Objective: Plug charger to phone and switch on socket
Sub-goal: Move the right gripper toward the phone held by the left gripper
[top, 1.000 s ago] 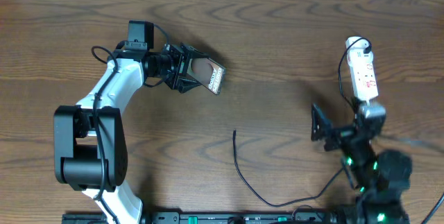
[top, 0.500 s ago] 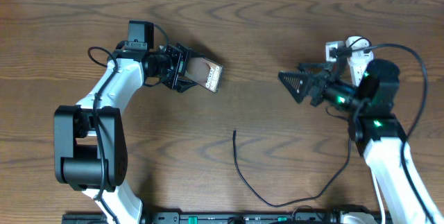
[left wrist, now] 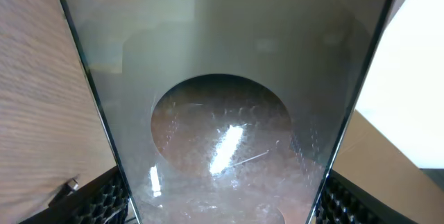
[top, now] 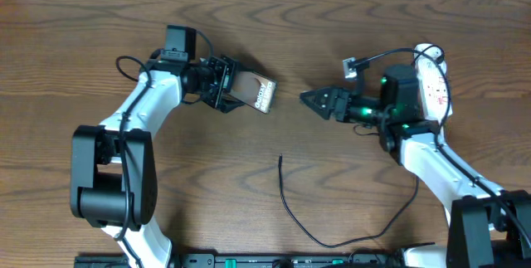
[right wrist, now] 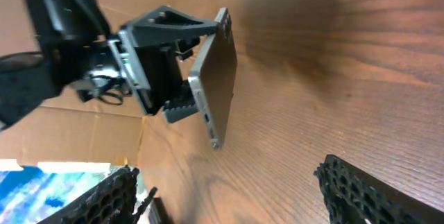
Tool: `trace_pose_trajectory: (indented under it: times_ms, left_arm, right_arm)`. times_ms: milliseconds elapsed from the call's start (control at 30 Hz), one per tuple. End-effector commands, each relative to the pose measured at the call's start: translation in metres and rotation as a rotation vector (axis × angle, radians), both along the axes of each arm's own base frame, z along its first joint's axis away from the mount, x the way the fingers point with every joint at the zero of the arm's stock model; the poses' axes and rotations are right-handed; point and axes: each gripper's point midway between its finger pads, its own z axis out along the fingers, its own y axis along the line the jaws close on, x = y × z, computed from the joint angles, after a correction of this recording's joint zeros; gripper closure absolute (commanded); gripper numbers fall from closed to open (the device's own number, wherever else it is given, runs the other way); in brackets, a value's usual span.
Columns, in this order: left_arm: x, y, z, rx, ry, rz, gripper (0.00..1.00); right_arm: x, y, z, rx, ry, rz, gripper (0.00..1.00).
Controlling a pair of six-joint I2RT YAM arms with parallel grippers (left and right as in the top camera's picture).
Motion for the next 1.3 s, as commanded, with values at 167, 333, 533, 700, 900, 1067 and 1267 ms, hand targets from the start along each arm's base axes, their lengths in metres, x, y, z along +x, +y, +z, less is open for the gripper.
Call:
trace_pose_trajectory:
  times_ms: [167, 333, 533, 700, 900, 1067, 1267]
  left_arm:
    - [-0.006, -0.024, 0.010, -0.004, 0.004, -0.016, 0.92]
    - [-0.011, -0.036, 0.011, -0.008, 0.004, -0.042, 0.93]
    - [-0.022, -0.059, 0.013, -0.025, 0.025, -0.076, 0.93]
    - [-0.025, -0.072, 0.016, -0.042, 0.023, -0.091, 0.93]
    - [-0.028, -0.082, 0.022, -0.079, 0.023, -0.112, 0.93]
    - [-0.031, -0.085, 0.025, -0.103, 0.036, -0.121, 0.93]
    - [-0.031, -0.085, 0.026, -0.106, 0.037, -0.123, 0.93]
  right_arm:
    - [0.009, 0.021, -0.010, -0.116, -0.041, -0.084, 0.22]
    - [0.007, 0.033, -0.017, -0.170, -0.056, -0.105, 0.23]
    - [0.004, 0.044, -0.024, -0.239, -0.077, -0.143, 0.24]
    - [0.005, 0.044, -0.025, -0.243, -0.067, -0.163, 0.25]
    - [0.005, 0.044, -0.025, -0.243, -0.067, -0.163, 0.48]
    - [0.005, 0.044, -0.025, -0.243, -0.067, -0.164, 0.67]
    - [0.005, 0.044, -0.025, -0.243, -0.067, -0.163, 0.89]
